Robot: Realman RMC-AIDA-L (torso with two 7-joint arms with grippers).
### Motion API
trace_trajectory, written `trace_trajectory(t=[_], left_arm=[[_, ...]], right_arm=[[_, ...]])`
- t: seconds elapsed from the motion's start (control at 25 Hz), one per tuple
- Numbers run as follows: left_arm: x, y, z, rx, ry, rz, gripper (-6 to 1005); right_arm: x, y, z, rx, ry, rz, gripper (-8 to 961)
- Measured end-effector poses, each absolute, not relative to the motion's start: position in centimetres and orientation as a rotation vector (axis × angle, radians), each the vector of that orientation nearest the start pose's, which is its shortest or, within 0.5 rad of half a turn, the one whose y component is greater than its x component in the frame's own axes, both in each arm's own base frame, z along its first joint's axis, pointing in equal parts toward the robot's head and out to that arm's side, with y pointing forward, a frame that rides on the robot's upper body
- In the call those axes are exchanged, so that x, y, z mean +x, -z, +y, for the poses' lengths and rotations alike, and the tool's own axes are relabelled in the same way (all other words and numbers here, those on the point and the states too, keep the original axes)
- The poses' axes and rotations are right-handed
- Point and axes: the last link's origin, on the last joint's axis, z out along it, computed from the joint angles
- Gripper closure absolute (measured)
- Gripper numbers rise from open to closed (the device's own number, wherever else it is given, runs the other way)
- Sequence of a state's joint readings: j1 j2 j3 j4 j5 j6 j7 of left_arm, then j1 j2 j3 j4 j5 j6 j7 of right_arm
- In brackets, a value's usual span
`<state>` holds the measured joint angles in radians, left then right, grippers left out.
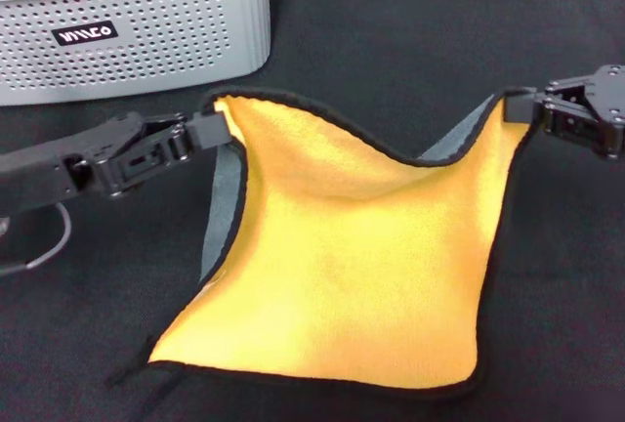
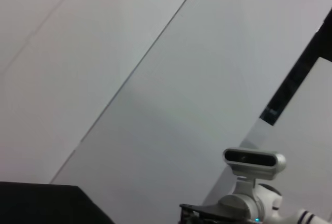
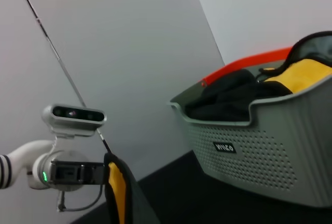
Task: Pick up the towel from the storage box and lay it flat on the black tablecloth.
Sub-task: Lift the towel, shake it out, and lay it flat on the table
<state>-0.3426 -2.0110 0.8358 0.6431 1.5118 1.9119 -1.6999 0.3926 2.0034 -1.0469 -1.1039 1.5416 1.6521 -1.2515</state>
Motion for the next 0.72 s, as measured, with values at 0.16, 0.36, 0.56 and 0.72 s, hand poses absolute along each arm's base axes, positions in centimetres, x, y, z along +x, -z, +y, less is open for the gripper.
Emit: trace_trajectory(t=[0.16,0.36,0.56,0.72], left_arm=[[-25.7,-4.1,27.8,-2.602,1.355,-1.026,980],[-25.9,-3.0,29.1,-2.573,1.284,-1.061,980],[-26.2,-2.3,30.4,-2.539,1.195,-1.081,980],[-26.5,-1.9,31.2,-2.509,1.147,-1.088,980]], right_arm=[[19.5,-5.6,33.5,-2.809,-0.869,0.717,924],[19.6,-4.5,35.1,-2.807,-0.783,0.734,922],[19.7,-3.4,36.5,-2.787,-0.674,0.746,920],[20.0,-2.9,37.3,-2.759,-0.609,0.758,918]])
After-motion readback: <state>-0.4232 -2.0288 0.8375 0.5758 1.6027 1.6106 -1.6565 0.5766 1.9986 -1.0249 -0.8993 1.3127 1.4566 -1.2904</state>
